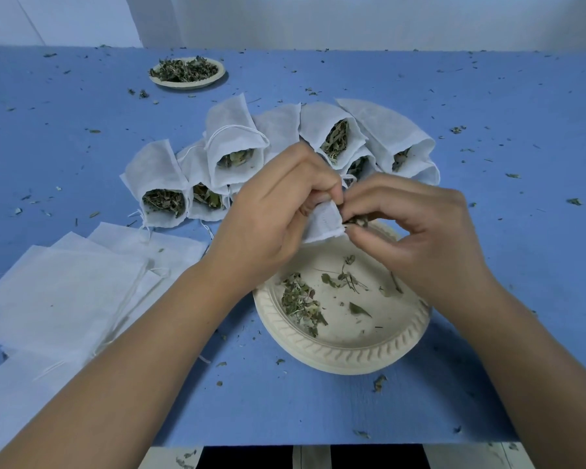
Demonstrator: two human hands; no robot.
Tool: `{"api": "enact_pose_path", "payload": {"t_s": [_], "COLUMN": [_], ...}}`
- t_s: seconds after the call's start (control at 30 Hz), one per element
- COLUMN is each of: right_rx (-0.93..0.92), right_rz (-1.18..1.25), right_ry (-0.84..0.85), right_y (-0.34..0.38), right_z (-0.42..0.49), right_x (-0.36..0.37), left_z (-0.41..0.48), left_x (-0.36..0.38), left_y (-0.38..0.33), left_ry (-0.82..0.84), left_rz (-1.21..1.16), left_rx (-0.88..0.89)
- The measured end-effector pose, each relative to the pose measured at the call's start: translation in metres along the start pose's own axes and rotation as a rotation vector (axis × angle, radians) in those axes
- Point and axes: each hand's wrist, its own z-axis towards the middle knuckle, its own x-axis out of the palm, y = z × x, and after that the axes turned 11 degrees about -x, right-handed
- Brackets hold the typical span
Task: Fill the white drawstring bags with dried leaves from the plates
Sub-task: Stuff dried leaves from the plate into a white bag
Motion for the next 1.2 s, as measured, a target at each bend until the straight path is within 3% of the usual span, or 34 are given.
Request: {"api": "enact_pose_path", "payload": {"t_s": [0.27, 0.43, 0.57, 0.67, 0.83, 1.1, 1.2], "right_rx": [0.024, 0.086, 0.012, -0.006, -0.058, -0.054, -0.082], "right_rz": [0.069, 0.104, -0.071, -0.066, -0.039, -0.119, -0.097], "right_ry": [0.046, -0.098, -0.018, 0.063, -0.017, 0.303, 0.127], "right_y": [-0.005, -0.001, -0.001, -0.003, 0.002, 0.002, 0.003], "right_z": [0.000, -0.002, -0.003, 0.000, 0.000, -0.001, 0.000], "right_x": [-0.010, 0.002, 0.009, 0.002, -0.006, 0.006, -0.004], "left_z": [0.002, 0.000, 0.000, 0.001, 0.000, -0.004, 0.000], "left_x": [-0.005, 0.000, 0.004, 0.002, 0.004, 0.005, 0.005], "left_y": [0.001, -0.002, -0.004, -0.002, 0.002, 0.005, 0.003], "left_ry": [-0.043, 0.048, 0.081, 0.048, -0.019, 0.041, -0.002], "left_rz": [0.071, 0.002, -0.031, -0.021, -0.035, -0.151, -0.126], "left_rx": [-0.031, -0.010, 0.008, -0.006, -0.028, 0.056, 0.046]}}
